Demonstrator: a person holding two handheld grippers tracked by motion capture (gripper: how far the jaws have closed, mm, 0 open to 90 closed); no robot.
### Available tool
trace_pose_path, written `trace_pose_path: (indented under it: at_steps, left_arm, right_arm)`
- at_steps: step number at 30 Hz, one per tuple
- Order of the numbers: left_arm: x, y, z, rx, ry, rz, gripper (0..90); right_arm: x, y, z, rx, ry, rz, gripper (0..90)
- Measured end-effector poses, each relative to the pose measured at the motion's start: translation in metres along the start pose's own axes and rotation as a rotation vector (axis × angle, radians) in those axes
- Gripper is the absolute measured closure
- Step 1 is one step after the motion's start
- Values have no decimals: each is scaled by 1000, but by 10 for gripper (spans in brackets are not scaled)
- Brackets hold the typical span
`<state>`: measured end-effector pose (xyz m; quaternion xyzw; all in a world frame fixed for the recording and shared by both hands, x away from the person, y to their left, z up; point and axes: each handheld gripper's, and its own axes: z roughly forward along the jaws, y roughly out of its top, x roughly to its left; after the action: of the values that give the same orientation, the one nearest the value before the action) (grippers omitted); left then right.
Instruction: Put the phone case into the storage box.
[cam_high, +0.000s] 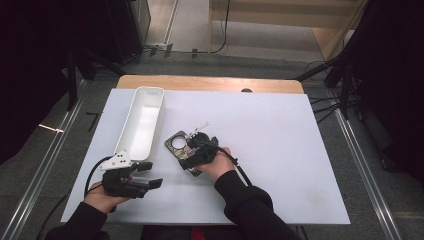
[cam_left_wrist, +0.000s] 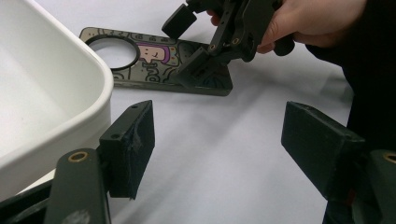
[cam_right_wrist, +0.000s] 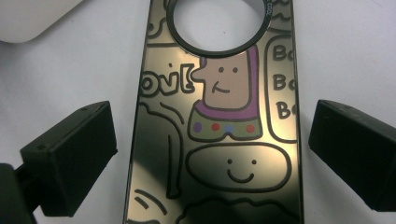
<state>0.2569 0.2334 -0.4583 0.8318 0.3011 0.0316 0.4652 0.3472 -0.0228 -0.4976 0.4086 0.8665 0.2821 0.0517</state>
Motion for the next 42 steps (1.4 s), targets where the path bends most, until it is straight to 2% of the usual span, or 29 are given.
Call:
trace_pose_path:
  at_steps: [6,16,24,33,36,42]
  left_arm:
    - [0,0,0,0,0,0,254]
    - [0,0,0,-1,1,0,254]
    - [0,0,0,0,2,0,254]
    - [0,0,0,-1,0,0,254]
    - [0,0,0,-2,0,-1,254]
    - [0,0,0,-1,3,0,254]
  right_arm:
    - [1,0,3,25,-11,-11,2]
    - [3,0,4,36,-30,-28,5]
    - [7,-1,6,27,-64,-37,5]
    - [10,-1,8,18,-87,-19,6]
    - [12,-2,8,16,-119,-28,46]
    - [13,-3,8,2,-130,-19,47]
